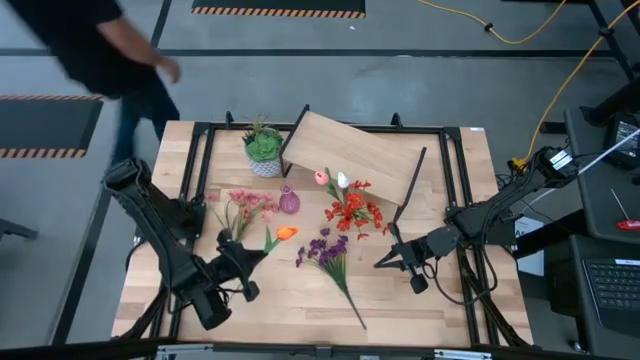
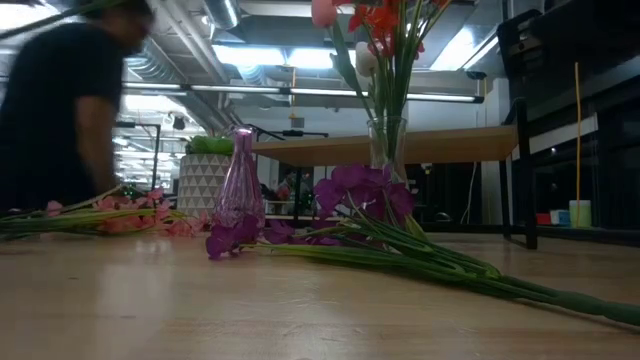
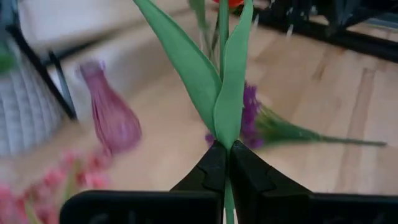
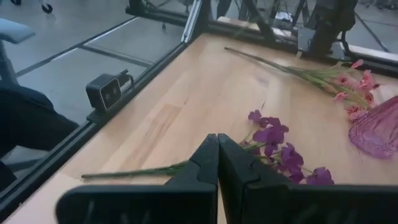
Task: Pick and place flowers into a vace then onto a shelf
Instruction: Put the orange flower into the transparent vase
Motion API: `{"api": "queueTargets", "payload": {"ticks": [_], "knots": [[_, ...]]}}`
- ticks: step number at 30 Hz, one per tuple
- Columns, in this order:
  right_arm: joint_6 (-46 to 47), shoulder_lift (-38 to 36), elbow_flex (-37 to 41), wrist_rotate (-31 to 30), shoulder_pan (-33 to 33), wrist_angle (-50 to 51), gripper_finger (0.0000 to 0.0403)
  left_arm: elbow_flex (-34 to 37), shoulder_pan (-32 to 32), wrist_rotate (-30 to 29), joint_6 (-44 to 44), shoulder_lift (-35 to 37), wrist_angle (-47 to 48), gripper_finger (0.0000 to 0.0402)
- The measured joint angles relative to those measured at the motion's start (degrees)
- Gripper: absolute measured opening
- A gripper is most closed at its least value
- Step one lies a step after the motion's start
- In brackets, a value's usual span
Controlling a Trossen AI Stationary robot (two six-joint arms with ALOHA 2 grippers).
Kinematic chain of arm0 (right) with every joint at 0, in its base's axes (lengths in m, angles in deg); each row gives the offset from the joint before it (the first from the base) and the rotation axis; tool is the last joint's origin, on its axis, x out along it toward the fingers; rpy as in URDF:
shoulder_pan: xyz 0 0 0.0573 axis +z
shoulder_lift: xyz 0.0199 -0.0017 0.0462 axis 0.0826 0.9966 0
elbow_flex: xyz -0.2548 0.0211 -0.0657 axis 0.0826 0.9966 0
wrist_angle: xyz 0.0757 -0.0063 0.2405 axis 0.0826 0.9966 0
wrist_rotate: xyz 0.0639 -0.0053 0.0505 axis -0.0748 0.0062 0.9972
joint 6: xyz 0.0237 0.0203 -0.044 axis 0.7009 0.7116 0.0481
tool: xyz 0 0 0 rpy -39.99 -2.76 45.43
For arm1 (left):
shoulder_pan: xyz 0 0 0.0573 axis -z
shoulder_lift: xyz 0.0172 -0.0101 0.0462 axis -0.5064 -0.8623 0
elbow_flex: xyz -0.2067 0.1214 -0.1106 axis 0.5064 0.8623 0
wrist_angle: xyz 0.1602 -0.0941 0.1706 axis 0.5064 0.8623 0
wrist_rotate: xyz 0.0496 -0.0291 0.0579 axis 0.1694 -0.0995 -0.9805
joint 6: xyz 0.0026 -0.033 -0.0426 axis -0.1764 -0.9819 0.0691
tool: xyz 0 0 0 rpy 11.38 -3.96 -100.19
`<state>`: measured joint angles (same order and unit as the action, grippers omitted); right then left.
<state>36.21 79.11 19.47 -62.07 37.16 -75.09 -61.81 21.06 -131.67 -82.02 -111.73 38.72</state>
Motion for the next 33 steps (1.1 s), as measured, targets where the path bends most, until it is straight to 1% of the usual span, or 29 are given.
{"api": "queueTargets", "payload": {"ticks": [3,5,10,12,15,18,23,26,28,30,31,33], "knots": [[0.0,0.0,0.0,0.0,0.0,-2.1,0.0003,0.0,-0.7,-1.5,5.4,0.0,-2.9,0.0004],[0.2,0.0,0.0,0.0,0.0,-3.1,0.0003,0.0,-1.1,-2.0,10.0,0.0,-6.5,0.0004],[1.9,0.0,0.0,0.0,0.0,-5.8,0.0003,0.0,-1.4,-2.1,27.5,0.0,-19.8,0.0004],[1.6,0.0,0.0,0.0,0.0,-7.3,0.0003,0.0,-2.2,-0.5,34.2,0.0,-25.0,0.0004],[1.8,0.0,0.0,0.0,0.0,-11.5,0.0003,0.0,-4.2,3.9,43.9,0.0,-32.0,0.0004],[1.6,0.0,0.0,0.0,0.0,-15.5,0.0003,0.3,-6.8,10.2,52.5,0.0,-38.0,0.0004],[1.8,0.3,0.0,0.0,0.1,-15.4,0.0003,2.6,-11.3,17.0,63.6,-0.1,-47.3,0.0003],[1.9,1.9,0.0,0.0,0.3,-15.8,0.0003,5.1,-13.8,23.1,72.1,-0.1,-57.9,0.0003],[1.4,3.7,0.0,-0.1,0.3,-18.6,0.0003,7.1,-15.9,29.4,77.8,-0.1,-66.0,0.0003],[-0.1,5.5,-0.1,-0.1,0.3,-21.0,0.0003,8.5,-18.0,34.8,81.2,-0.1,-72.0,0.0003],[-1.4,6.3,-0.6,-0.3,0.3,-21.2,0.0003,9.2,-19.0,36.5,82.2,0.0,-74.0,0.0003],[-3.1,7.3,-1.8,-1.0,0.3,-21.1,0.0003,10.3,-20.4,38.1,84.5,-0.1,-76.8,0.0003]]}}
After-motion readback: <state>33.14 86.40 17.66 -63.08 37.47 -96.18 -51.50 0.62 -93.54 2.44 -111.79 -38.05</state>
